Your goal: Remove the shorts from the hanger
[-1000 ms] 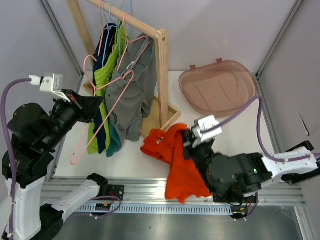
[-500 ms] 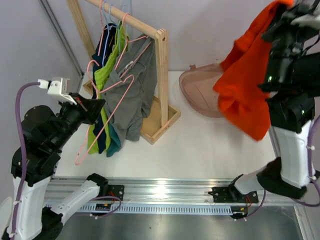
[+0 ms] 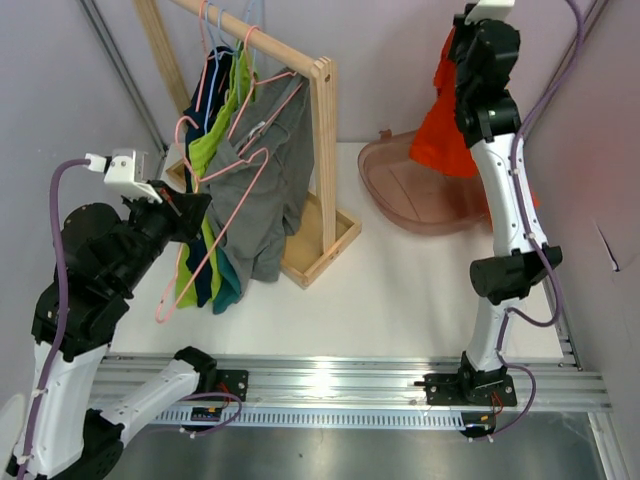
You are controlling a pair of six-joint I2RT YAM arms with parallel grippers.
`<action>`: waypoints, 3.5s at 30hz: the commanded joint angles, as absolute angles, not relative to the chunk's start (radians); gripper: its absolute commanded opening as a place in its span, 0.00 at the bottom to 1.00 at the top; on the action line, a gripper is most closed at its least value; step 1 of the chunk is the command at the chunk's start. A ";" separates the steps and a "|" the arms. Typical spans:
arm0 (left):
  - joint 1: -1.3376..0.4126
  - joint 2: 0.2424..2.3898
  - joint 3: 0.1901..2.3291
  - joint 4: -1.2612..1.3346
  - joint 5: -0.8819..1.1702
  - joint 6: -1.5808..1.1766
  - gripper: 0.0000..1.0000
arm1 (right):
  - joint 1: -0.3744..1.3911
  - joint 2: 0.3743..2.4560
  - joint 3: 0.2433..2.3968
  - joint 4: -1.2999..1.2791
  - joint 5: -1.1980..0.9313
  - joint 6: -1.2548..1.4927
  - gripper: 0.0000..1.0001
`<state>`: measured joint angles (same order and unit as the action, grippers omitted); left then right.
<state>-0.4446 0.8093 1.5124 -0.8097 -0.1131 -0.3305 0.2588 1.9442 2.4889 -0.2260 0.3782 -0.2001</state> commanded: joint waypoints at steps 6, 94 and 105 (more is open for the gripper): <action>-0.457 0.868 1.535 -0.761 -0.153 -0.295 0.00 | 0.242 1.856 2.123 -0.071 0.317 -0.035 0.00; -0.322 1.586 2.186 -0.723 0.106 -0.126 0.59 | 0.347 0.588 0.736 -0.371 0.425 0.446 0.99; -0.319 1.451 2.091 -0.678 0.043 -0.110 0.76 | 0.359 0.594 0.724 -0.365 0.416 0.460 0.99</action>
<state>-0.3290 1.4776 2.0995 -0.7162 0.0586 -0.1219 0.3489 0.5945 0.7181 -0.3874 0.4210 0.4450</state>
